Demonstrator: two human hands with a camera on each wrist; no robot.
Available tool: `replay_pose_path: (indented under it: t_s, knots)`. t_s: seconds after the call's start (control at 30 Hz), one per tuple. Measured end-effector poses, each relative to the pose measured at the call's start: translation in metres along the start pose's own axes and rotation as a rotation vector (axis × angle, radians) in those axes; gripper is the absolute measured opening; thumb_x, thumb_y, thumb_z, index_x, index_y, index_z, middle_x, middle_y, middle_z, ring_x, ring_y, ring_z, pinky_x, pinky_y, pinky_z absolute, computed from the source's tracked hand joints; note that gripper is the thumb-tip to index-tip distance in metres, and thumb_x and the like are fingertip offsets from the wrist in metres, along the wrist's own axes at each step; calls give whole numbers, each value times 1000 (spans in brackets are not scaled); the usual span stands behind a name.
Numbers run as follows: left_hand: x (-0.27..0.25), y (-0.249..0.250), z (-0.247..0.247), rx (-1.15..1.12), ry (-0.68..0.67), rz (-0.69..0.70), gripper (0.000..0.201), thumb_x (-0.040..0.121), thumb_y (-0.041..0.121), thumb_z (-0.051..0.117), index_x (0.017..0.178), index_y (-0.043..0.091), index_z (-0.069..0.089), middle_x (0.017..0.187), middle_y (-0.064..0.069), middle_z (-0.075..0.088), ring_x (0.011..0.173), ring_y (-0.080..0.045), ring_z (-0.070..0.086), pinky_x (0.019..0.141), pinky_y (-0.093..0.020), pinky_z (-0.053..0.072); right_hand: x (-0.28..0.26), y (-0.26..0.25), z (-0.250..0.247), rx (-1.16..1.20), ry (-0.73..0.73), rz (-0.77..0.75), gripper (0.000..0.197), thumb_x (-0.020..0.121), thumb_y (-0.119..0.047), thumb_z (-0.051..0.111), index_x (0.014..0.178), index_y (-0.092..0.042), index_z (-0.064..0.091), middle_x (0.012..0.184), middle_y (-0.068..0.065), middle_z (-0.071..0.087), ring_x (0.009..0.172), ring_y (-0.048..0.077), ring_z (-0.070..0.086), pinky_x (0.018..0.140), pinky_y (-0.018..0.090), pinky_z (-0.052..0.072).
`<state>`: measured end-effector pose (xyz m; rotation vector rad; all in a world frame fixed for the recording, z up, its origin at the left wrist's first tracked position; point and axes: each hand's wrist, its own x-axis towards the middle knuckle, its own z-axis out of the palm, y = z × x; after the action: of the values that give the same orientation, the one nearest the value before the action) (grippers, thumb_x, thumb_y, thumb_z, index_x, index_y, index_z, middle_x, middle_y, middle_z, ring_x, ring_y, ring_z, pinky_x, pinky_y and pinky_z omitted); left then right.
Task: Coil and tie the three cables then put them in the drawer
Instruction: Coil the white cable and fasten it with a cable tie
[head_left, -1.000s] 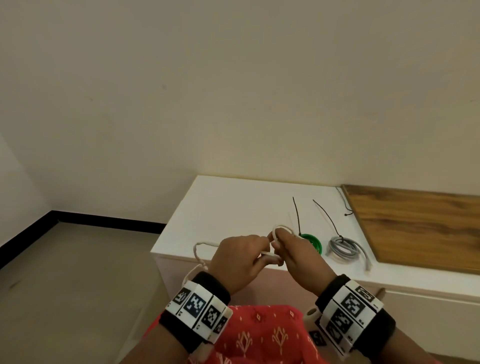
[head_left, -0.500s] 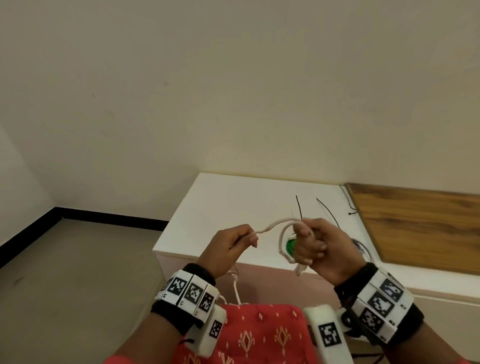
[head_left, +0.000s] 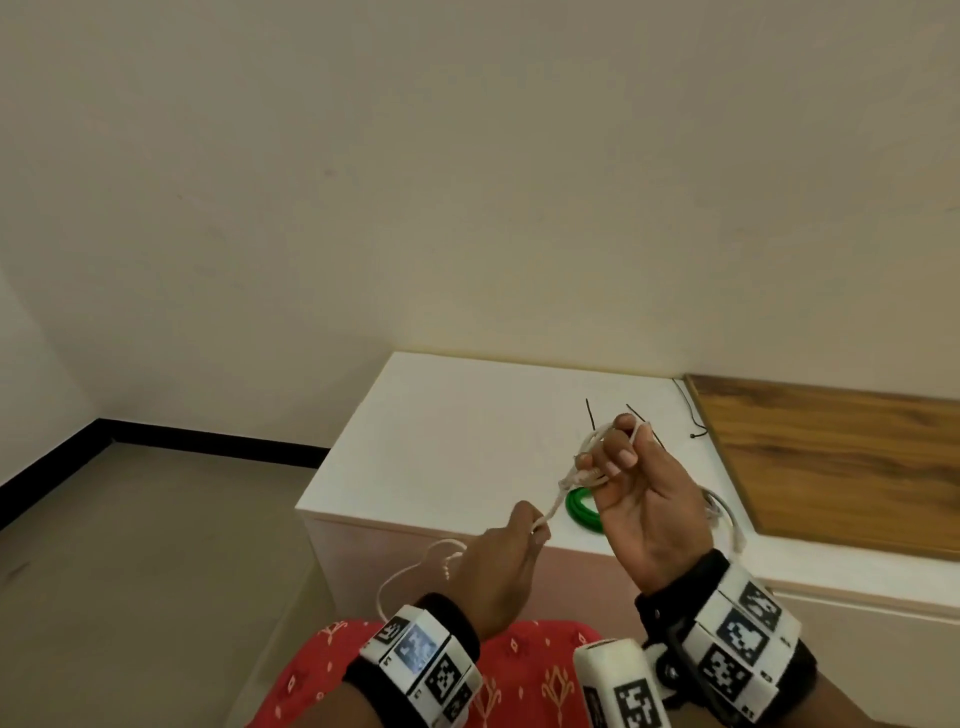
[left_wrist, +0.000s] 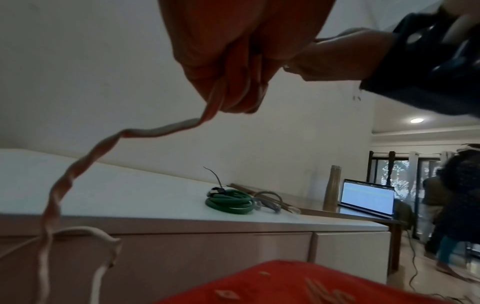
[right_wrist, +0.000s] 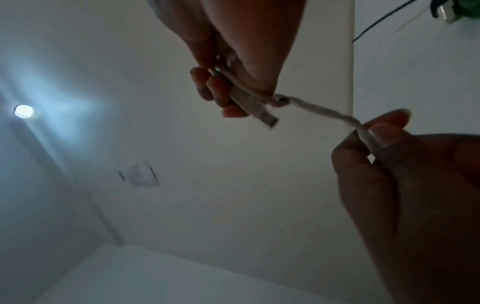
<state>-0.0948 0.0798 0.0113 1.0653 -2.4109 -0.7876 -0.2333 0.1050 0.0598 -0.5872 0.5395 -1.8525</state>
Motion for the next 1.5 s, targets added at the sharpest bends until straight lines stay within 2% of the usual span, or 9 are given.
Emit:
replay_pose_path:
  t_s: [0.17,0.3,0.43,0.6,0.73,0.87,1.0,1.2,1.5]
  knots:
    - [-11,10,-8,55,-180,94,39,97,14,32,134,23,34,95,-15,66,74,-16,51,57,-14,32,-2,22,-13,-395,-44,-188,41,74,-51,63,86,-15,48,54,-13,48,54,6,46,63,16,47]
    - [-15,9,-5,-89,-279,63,34,97,12,33,130,14,36,74,-3,58,65,-9,51,54,0,34,-2,31,-27,-849,-147,-384,13,91,-19,33,83,-15,43,62,-6,42,56,3,37,60,14,36]
    - [-14,9,-1,-48,-254,126,29,98,22,34,126,14,39,75,-3,62,67,-5,48,51,2,32,-6,35,-33,-1237,-191,-454,11,91,-23,34,81,-25,40,66,-7,42,57,1,40,56,11,33]
    - [-6,-8,0,-79,-290,159,35,96,15,32,130,25,38,90,-12,68,77,-18,59,77,-17,45,-3,44,-47,-1841,-349,-417,10,80,-8,44,81,-7,54,64,5,58,60,23,57,56,34,43]
    - [4,-29,10,76,-65,267,33,91,18,35,116,10,55,79,-20,67,70,-33,60,63,-27,39,-2,39,-43,-2061,-487,-12,12,89,-5,41,99,-5,47,84,11,62,81,31,56,63,29,25]
    - [8,-36,1,135,104,276,62,81,56,23,92,6,58,74,-14,67,66,-31,60,58,-28,33,-1,28,-36,-1864,-566,153,26,95,-11,35,71,-22,32,61,-8,37,54,7,35,58,28,27]
    - [13,-42,-6,-15,187,244,47,78,59,36,73,15,54,51,6,49,47,-6,42,50,-22,29,-3,18,-31,-1568,-567,396,39,98,-35,29,64,-24,46,50,-6,45,43,3,40,49,17,35]
    - [18,-48,-11,-210,298,182,36,75,60,44,56,29,41,48,11,45,48,-7,40,49,-13,27,0,5,-26,-800,-375,571,43,91,-33,44,54,-11,45,32,-8,29,29,7,21,38,17,24]
    - [6,-55,-2,-200,332,193,41,83,71,15,72,38,38,48,10,39,46,-8,39,49,-25,32,16,-9,-26,82,-426,709,31,90,-29,45,70,-9,57,43,-3,28,40,14,26,47,25,35]
